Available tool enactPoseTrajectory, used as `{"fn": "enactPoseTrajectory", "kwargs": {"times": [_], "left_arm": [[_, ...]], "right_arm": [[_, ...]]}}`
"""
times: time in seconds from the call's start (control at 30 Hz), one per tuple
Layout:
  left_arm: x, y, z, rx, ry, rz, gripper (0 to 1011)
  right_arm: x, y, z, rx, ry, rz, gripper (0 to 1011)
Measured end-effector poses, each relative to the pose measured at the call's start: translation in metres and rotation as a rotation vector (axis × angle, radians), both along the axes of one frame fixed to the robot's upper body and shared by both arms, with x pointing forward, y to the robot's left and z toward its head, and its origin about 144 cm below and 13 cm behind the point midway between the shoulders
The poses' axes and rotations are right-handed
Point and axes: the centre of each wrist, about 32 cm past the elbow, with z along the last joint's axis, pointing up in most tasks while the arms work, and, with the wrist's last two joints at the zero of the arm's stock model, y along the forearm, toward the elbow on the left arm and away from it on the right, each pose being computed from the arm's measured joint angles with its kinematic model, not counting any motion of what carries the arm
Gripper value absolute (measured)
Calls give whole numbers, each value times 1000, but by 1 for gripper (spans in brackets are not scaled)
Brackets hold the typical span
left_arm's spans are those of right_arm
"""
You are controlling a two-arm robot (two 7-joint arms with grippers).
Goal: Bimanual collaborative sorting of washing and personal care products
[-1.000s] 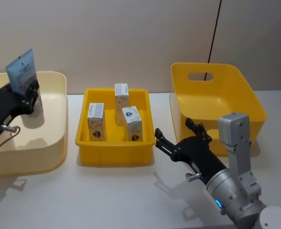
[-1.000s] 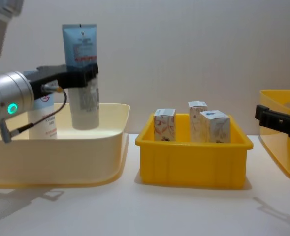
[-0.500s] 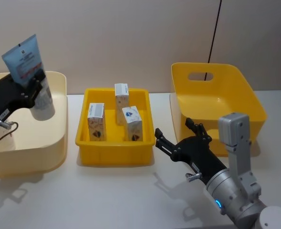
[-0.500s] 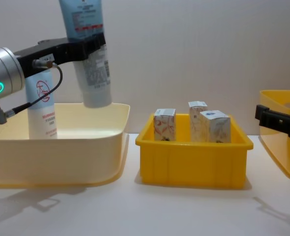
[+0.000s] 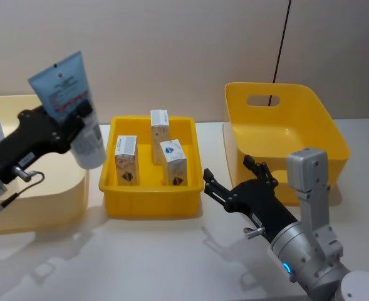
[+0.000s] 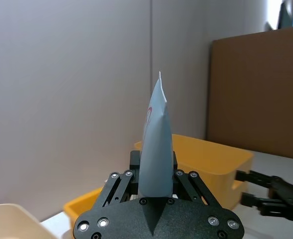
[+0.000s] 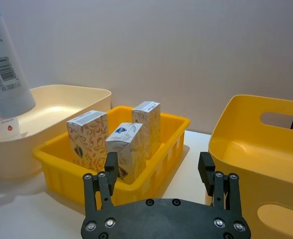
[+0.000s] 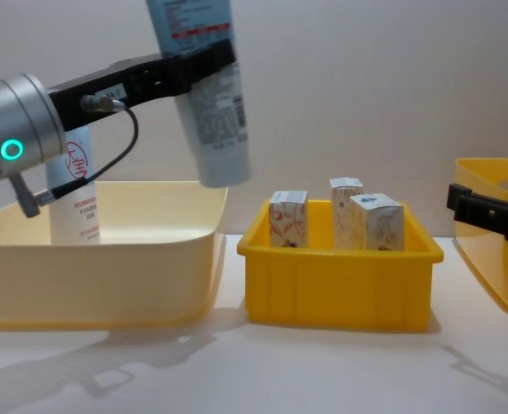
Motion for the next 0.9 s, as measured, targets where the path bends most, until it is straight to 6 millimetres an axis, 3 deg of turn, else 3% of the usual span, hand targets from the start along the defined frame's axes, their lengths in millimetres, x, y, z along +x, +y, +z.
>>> {"fn": "enactPoseTrajectory", "kwargs": {"times": [0.47, 0.9], "left_arm": [[1, -30, -13, -4, 40, -225, 292], [1, -45, -22, -1, 62, -316, 292]], "right_arm": [[0, 0, 0, 0, 0, 0, 1001], [-1, -8, 5, 12, -6, 83, 1001]]}}
